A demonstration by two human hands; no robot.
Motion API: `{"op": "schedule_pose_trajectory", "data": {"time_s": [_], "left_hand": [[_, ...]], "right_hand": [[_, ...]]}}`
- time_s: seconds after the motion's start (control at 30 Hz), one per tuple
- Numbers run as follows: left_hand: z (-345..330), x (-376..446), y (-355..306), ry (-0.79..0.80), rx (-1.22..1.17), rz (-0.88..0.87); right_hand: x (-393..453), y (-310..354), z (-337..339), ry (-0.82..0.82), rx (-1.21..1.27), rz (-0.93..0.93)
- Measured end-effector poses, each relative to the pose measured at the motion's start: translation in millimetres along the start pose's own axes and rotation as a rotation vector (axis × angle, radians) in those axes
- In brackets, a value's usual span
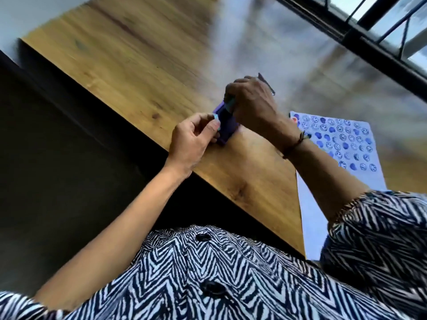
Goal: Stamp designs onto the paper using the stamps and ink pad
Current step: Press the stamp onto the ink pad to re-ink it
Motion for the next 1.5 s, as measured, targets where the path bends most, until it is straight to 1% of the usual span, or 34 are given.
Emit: {"op": "schedule_pose_trajectory", "data": {"time_s": [0.13,0.27,0.33,0.4,0.5,0.67,0.73,0.87,0.97,1.13,1.2,1.33,1.5], "left_hand": [[1.1,1.8,4.3,-0.011,0.082,-0.005],[0.1,0.1,2.8,-0.023,0.123,-0.001],[-0.3,-1.2,2.6,-0.038,0.140,-0.002],[-2.0,-3.0,1.4,-0.050,0.150,-0.007],[-2.7,-2.1,0.5,-0.052,0.160,-0.006],[-3.2,-2.6,0.4,-0.040,0.161,-0.007],[-1.4,-2.5,1.0,-0.040,0.151,-0.008],[-0.7,-0.9,0.6,-0.025,0.116,-0.005],[0.8,-0.8,2.3,-0.034,0.092,-0.005],[2.0,0.8,1.2,-0.018,0.030,0.012],[2.3,0.6,1.2,-0.020,-0.011,0.006],[2.7,-0.1,0.3,0.008,-0.066,0.010],[4.4,0.7,-1.3,0.007,-0.112,0.035]], "right_hand": [[-1.9,3.6,-6.0,0.036,-0.013,-0.026],[-7.3,-2.8,0.2,-0.029,0.029,-0.028],[-11.1,-0.2,-5.1,0.002,0.029,-0.062],[-13.7,-1.2,-7.4,0.032,0.030,-0.069],[-13.8,-5.2,-5.9,0.005,0.055,-0.075],[-19.2,-5.8,-7.1,0.027,0.067,-0.112],[-17.5,-4.0,-3.5,0.038,0.086,-0.128],[-22.8,5.4,0.0,0.010,0.139,-0.079],[-27.4,15.5,-4.9,0.044,0.134,-0.108],[-29.1,24.1,-3.3,0.049,0.193,-0.072],[-30.5,24.5,-5.3,0.050,0.175,-0.068],[-28.1,28.7,-7.0,0.043,0.173,-0.094],[-28.9,35.8,-9.1,0.031,0.234,-0.130]]}}
Point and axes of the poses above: each hand's wrist, its own x-axis towards the middle knuckle, its own z-axis out of the back of the hand, y = z × x, the point moved 2 cm from there along x, towards the middle knuckle, and after that the axes turned 5 degrees about z, right-handed, at the moved point
